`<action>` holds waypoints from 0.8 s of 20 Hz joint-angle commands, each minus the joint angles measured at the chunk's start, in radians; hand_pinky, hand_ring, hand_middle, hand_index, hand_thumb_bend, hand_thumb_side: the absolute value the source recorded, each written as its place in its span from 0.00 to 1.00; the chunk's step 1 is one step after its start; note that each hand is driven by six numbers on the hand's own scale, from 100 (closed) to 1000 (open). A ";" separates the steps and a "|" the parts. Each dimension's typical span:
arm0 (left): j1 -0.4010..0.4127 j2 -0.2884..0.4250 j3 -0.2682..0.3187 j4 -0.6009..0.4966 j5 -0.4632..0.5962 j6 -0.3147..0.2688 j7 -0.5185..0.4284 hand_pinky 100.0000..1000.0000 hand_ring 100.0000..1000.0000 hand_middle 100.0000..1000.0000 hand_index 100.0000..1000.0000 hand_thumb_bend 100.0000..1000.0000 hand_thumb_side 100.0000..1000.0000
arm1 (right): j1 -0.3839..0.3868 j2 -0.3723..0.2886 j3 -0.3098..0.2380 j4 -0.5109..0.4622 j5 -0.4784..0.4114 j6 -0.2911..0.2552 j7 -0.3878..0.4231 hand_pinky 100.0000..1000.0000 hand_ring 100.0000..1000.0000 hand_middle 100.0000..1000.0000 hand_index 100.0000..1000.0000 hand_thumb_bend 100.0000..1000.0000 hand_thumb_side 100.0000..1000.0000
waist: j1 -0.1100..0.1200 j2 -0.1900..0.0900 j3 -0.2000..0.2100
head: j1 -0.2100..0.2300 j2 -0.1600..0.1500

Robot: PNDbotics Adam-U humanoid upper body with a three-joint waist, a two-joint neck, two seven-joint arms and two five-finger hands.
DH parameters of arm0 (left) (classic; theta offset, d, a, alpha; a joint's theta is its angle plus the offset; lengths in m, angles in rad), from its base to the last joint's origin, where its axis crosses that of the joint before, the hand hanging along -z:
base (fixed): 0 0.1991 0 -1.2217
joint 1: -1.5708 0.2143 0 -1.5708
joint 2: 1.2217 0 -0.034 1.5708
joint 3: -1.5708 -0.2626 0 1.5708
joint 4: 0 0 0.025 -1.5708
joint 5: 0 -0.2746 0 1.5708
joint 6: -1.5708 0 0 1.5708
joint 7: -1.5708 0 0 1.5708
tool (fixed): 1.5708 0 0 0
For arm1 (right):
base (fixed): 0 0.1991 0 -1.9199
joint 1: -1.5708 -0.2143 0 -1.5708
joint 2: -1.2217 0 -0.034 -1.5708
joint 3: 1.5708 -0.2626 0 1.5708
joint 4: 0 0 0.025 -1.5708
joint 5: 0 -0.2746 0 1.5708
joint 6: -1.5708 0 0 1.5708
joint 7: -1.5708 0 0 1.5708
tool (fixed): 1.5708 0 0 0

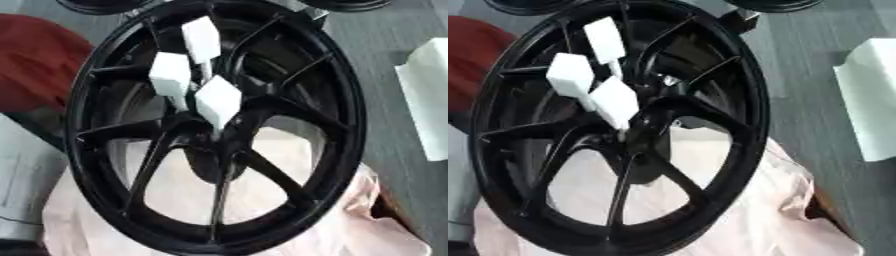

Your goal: Pull the pin out of the wheel hub.

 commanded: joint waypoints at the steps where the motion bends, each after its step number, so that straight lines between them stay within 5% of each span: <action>1: -0.065 0.068 -0.028 0.007 -0.048 -0.007 -0.141 0.81 0.74 0.69 0.84 0.00 0.80 | 0.010 -0.030 -0.013 -0.018 0.020 0.000 -0.008 0.82 0.74 0.64 0.65 0.00 0.38 | -0.001 -0.029 0.003 | -0.024 0.005; 12: -0.368 -0.012 -0.195 0.096 -0.210 -0.044 -0.653 0.82 0.76 0.74 0.85 0.00 0.90 | 0.034 -0.030 -0.008 -0.018 0.042 0.005 -0.013 0.82 0.74 0.64 0.65 0.00 0.38 | -0.007 -0.031 0.007 | -0.053 0.005; 16: -0.459 -0.075 -0.276 0.159 -0.249 -0.064 -0.704 0.82 0.76 0.75 0.85 0.00 0.96 | 0.036 -0.031 -0.007 -0.018 0.044 0.006 -0.013 0.82 0.74 0.64 0.64 0.00 0.38 | -0.006 -0.033 0.009 | -0.055 0.008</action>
